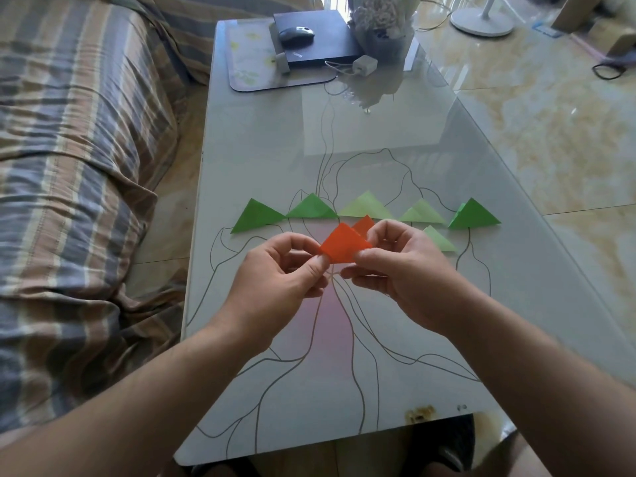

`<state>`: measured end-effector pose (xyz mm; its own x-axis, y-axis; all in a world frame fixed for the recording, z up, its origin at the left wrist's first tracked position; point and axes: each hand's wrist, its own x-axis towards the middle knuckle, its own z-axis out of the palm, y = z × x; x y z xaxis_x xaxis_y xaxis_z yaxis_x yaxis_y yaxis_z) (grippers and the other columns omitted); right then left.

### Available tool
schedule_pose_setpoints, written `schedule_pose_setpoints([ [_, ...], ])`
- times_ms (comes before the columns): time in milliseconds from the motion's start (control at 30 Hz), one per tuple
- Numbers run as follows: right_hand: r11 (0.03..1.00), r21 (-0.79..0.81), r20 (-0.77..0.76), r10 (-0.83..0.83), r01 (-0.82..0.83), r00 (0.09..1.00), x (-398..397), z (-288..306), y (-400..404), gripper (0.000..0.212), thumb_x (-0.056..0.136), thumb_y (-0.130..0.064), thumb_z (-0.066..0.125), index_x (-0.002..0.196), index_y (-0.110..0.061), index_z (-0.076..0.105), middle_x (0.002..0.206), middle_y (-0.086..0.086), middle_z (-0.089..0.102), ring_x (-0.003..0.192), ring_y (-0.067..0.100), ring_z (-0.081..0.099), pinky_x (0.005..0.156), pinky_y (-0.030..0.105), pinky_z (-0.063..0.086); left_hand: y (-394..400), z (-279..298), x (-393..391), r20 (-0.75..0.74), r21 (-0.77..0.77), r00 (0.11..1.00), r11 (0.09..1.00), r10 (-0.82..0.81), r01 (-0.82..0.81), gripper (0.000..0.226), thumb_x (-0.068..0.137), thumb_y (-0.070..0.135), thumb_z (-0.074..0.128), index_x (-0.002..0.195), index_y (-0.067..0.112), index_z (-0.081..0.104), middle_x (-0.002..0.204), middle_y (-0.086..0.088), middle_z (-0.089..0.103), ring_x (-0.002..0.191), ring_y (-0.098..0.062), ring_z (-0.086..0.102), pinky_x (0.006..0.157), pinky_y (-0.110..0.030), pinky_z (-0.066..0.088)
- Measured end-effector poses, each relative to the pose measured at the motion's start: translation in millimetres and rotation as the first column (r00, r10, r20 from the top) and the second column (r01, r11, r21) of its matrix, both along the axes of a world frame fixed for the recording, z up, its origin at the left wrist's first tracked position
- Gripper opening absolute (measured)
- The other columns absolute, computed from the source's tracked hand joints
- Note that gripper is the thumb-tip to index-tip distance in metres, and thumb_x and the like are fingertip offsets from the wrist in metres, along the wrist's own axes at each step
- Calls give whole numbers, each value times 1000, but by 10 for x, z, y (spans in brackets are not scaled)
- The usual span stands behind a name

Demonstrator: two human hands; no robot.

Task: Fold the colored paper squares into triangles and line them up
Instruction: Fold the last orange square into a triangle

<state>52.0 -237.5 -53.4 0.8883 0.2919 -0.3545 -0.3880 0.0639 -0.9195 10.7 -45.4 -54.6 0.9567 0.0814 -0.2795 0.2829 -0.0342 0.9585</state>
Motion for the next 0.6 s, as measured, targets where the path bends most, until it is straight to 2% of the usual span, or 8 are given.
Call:
schedule_pose_setpoints([
  [100,998,-57,76,-6,10,997,-10,-27,4,27,90,-1,75,87,-15,51,86,11,72,82,33,74,85,47,55,-1,-3,-9,4,1,1000,1000,-9,9,20,94,12,73,112,15,66,91,-10,78,85,-27,76,78,-36,65],
  [167,995,-94,124,-31,43,992,-6,-45,-1,31,87,-5,79,94,-15,51,90,9,76,82,32,74,82,47,56,0,-7,-11,9,16,1000,1000,-16,16,19,94,11,73,111,17,68,91,-9,78,85,-27,76,79,-38,65],
  [267,983,-176,158,-22,50,987,3,-91,1,42,76,-24,85,110,-26,61,102,14,76,91,41,73,77,46,59,-4,-15,-15,34,72,999,997,-12,9,9,93,9,74,101,12,75,87,-10,78,83,-29,76,79,-43,64],
  [333,977,-208,180,-5,43,984,5,-124,2,38,76,-30,83,110,-30,68,102,14,76,96,45,71,73,45,59,-7,-18,-22,48,97,999,995,-7,2,7,92,9,75,98,13,77,85,-8,78,81,-27,76,79,-44,64],
  [400,982,-185,206,6,33,979,0,-144,6,26,82,-25,83,106,-24,75,96,10,77,88,41,71,78,48,59,4,-25,-27,64,138,998,990,-18,9,7,91,11,76,96,16,78,83,-5,78,79,-25,76,79,-43,65],
  [467,983,-176,245,-3,48,970,-6,-141,15,11,87,-11,81,95,-19,78,89,9,76,80,27,68,82,47,58,15,-26,-30,77,182,997,983,-33,18,7,91,13,77,95,19,78,82,-2,78,78,-20,76,78,-39,65],
  [600,974,-216,270,-13,73,963,4,-115,25,16,87,-1,78,84,-17,79,87,12,76,81,21,69,86,49,60,16,-22,-27,89,243,994,970,-55,32,7,91,17,78,94,23,77,82,3,78,76,-14,76,78,-35,64],
])
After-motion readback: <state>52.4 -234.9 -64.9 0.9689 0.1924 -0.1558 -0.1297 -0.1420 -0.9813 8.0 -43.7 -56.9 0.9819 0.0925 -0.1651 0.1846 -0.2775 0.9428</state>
